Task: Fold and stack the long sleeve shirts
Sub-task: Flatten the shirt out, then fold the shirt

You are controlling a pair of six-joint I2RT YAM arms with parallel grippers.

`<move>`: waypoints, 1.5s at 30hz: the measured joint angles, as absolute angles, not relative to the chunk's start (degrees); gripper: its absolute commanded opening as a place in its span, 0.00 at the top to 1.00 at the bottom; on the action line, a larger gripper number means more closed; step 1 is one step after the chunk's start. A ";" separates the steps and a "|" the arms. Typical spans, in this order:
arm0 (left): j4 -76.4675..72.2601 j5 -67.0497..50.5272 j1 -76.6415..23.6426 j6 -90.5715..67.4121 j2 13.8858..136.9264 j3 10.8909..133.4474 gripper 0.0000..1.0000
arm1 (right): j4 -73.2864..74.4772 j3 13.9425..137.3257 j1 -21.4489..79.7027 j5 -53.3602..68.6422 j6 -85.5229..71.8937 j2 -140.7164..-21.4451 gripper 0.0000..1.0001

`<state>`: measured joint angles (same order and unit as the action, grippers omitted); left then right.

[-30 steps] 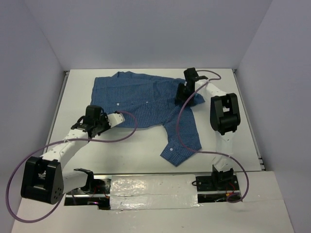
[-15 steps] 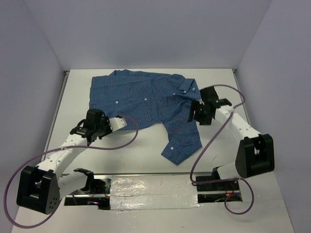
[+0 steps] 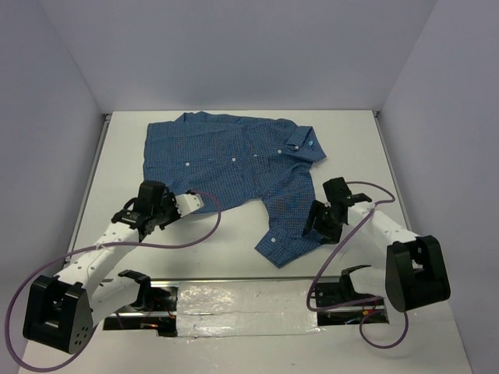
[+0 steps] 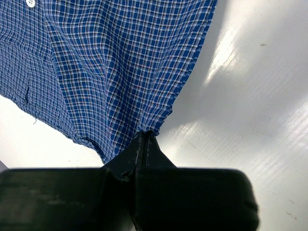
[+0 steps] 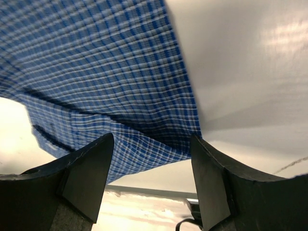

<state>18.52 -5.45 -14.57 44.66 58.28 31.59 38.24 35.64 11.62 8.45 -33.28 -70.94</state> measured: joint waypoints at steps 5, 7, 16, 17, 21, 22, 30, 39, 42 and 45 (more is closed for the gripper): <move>18.61 -5.45 -14.57 44.62 57.69 31.48 1.00 | 39.22 34.15 11.62 8.14 -33.85 -69.28 0.32; 18.59 -5.45 -14.57 44.62 57.58 31.48 1.00 | 39.18 34.15 11.62 8.14 -33.50 -66.61 0.34; 18.41 -5.02 -14.57 44.88 57.54 31.48 1.00 | 38.70 38.02 18.50 9.98 -29.04 -66.52 0.32; 18.41 -4.99 -14.57 44.88 57.54 31.48 1.00 | 39.40 40.25 20.38 9.06 -28.03 -68.40 0.31; 18.37 -5.02 -14.57 44.82 57.54 31.48 1.00 | 38.83 47.92 25.26 7.84 -24.27 -75.88 0.30; 18.37 -5.02 -14.59 44.82 57.54 31.48 1.00 | 38.22 48.90 26.41 7.62 -23.38 -77.58 0.30; 17.98 -4.89 -14.59 44.75 55.75 30.30 1.00 | 37.28 50.54 39.81 2.11 -19.84 -87.81 0.29; 17.63 -4.71 -14.61 44.80 55.53 29.12 1.00 | 37.01 52.53 48.42 -5.58 -20.16 -92.38 0.42; 17.47 -4.54 -14.61 44.80 55.51 28.82 1.00 | 37.12 53.28 49.93 -6.92 -20.64 -93.60 0.75; 17.45 -4.36 -14.61 44.80 55.51 28.82 1.00 | 37.80 54.33 51.00 -8.36 -21.63 -94.50 0.98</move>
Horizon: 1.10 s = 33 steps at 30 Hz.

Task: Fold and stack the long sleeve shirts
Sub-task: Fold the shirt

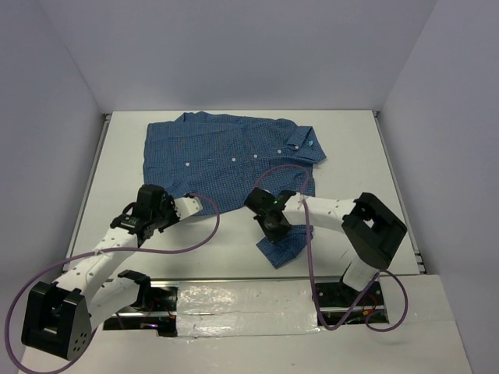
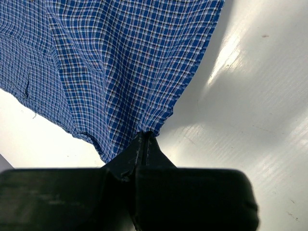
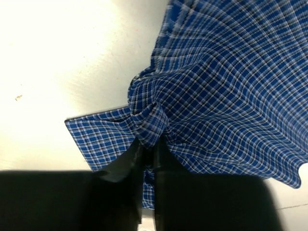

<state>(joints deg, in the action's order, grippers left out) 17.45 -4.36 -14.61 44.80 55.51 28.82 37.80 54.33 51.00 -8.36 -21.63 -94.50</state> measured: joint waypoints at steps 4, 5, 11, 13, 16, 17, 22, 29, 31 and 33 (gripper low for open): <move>17.50 -4.34 -14.61 44.80 55.51 28.82 1.00 | 38.85 54.65 51.64 -10.20 -22.68 -94.37 1.00; 17.52 -4.32 -14.61 44.82 55.51 28.82 1.00 | 39.24 54.68 51.64 -10.66 -22.85 -94.02 1.00; 18.41 -3.81 -14.61 44.97 55.51 28.82 1.00 | 42.94 54.68 51.75 -12.49 -23.77 -84.51 0.84; 18.94 -3.62 -14.61 45.04 55.51 28.82 1.00 | 42.52 54.37 51.75 -12.05 -24.18 -80.58 0.83; 19.55 -3.20 -14.61 45.04 55.27 28.82 1.00 | 41.04 52.45 51.72 -10.57 -25.04 -77.95 0.85; 19.57 -3.16 -14.61 45.04 55.16 28.82 1.00 | 40.77 51.64 51.72 -10.07 -25.45 -78.08 0.80; 19.73 -2.98 -14.61 45.04 54.81 28.82 1.00 | 39.86 47.09 51.72 -7.66 -27.38 -80.62 0.50; 19.73 -2.81 -14.61 45.06 54.35 28.82 1.00 | 37.76 44.40 51.81 -5.37 -28.84 -81.89 0.63; 19.70 -2.76 -14.61 45.06 54.24 28.82 1.00 | 37.08 44.27 52.03 -5.30 -29.65 -81.47 0.59; 19.73 -2.76 -14.61 45.06 54.19 28.82 1.00 | 37.04 44.21 52.27 -5.34 -30.35 -80.68 0.46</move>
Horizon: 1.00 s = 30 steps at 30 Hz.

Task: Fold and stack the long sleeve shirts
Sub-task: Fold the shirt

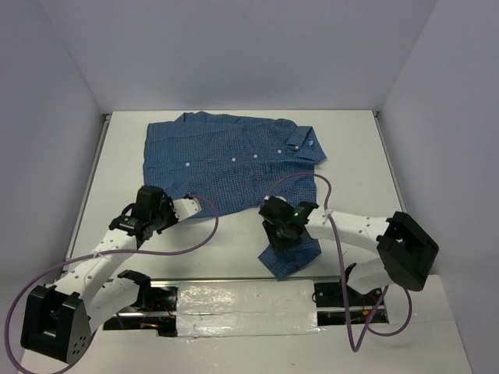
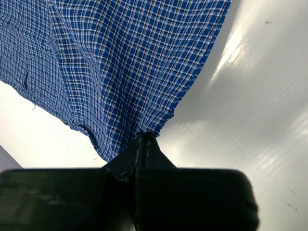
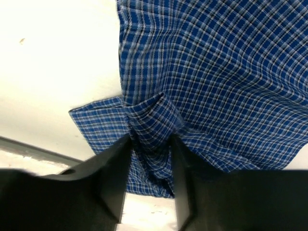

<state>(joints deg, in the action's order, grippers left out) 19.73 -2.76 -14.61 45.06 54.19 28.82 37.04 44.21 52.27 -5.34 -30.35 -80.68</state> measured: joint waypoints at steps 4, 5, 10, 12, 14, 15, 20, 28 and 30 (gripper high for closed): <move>19.73 -2.74 -14.61 45.08 54.17 28.82 1.00 | 37.08 43.79 52.75 -5.30 -31.09 -78.06 0.42; 19.70 -2.74 -14.61 45.08 54.17 28.82 1.00 | 37.10 43.51 52.90 -5.21 -31.29 -77.41 0.42; 19.70 -2.61 -14.61 45.10 54.11 28.82 1.00 | 37.23 41.89 54.26 -4.47 -32.82 -75.53 0.51; 19.70 -2.63 -14.61 45.10 54.11 28.80 1.00 | 37.30 41.34 55.02 -4.32 -33.43 -75.24 0.67; 19.64 -2.61 -14.61 45.10 53.95 28.62 1.00 | 37.36 41.10 55.42 -4.29 -34.09 -75.22 0.75; 19.62 -2.63 -14.61 45.10 53.78 28.47 1.00 | 37.34 41.10 55.51 -4.34 -34.28 -75.22 0.75; 19.51 -2.63 -14.61 45.10 53.45 27.81 1.00 | 36.91 41.15 55.53 -4.34 -34.54 -75.42 0.55; 19.35 -2.59 -14.61 45.10 53.34 27.73 1.00 | 34.59 41.25 55.53 -3.62 -33.34 -80.25 0.85; 19.38 -2.46 -14.61 45.10 53.17 27.73 1.00 | 34.54 41.23 55.53 -3.57 -33.36 -81.06 1.00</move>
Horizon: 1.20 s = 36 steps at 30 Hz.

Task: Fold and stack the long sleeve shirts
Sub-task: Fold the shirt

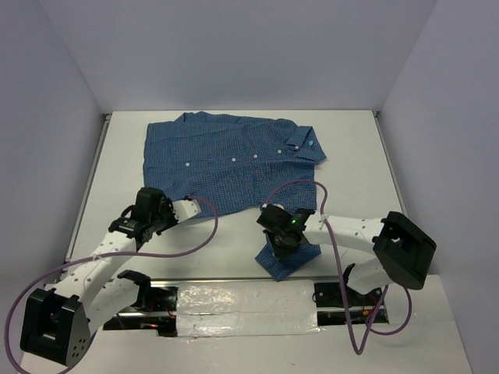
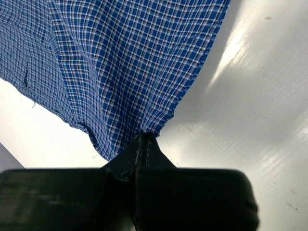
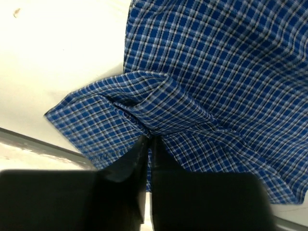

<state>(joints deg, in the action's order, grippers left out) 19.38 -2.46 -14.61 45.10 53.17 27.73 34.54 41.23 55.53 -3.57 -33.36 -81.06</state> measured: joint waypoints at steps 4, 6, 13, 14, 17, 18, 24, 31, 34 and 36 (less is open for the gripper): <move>19.51 -2.17 -14.61 45.10 52.88 27.73 1.00 | 35.27 41.23 55.61 -3.97 -33.89 -79.55 1.00; 20.08 -2.00 -14.61 45.08 52.77 27.73 1.00 | 36.67 41.23 55.70 -4.58 -34.76 -76.77 1.00; 28.77 -1.06 -14.61 46.61 44.64 27.73 1.00 | 45.82 42.04 56.01 -6.68 -40.56 -58.54 1.00; 30.17 -1.04 -14.61 46.96 42.59 27.73 1.00 | 47.18 42.57 56.01 -6.68 -41.30 -56.64 1.00; 34.50 -1.08 -14.61 48.18 38.04 27.77 1.00 | 52.40 46.15 56.05 -6.72 -43.75 -51.03 1.00; 36.18 -1.15 -14.61 48.36 36.95 27.86 1.00 | 54.39 48.16 56.05 -6.94 -44.51 -49.34 1.00; 44.07 -3.07 -14.61 49.78 36.25 29.30 1.00 | 63.24 64.99 56.12 -10.81 -47.33 -40.97 1.00; 51.77 -9.96 -14.61 51.59 40.21 36.07 1.00 | 66.26 84.66 56.12 -17.30 -43.42 -41.69 1.00; 54.26 -13.47 -14.61 52.16 42.98 40.05 1.00 | 66.08 92.03 56.12 -20.60 -40.10 -46.41 1.00; 54.50 -14.63 -14.61 51.86 44.07 40.62 1.00 | 65.10 94.37 56.12 -22.79 -37.15 -48.45 1.00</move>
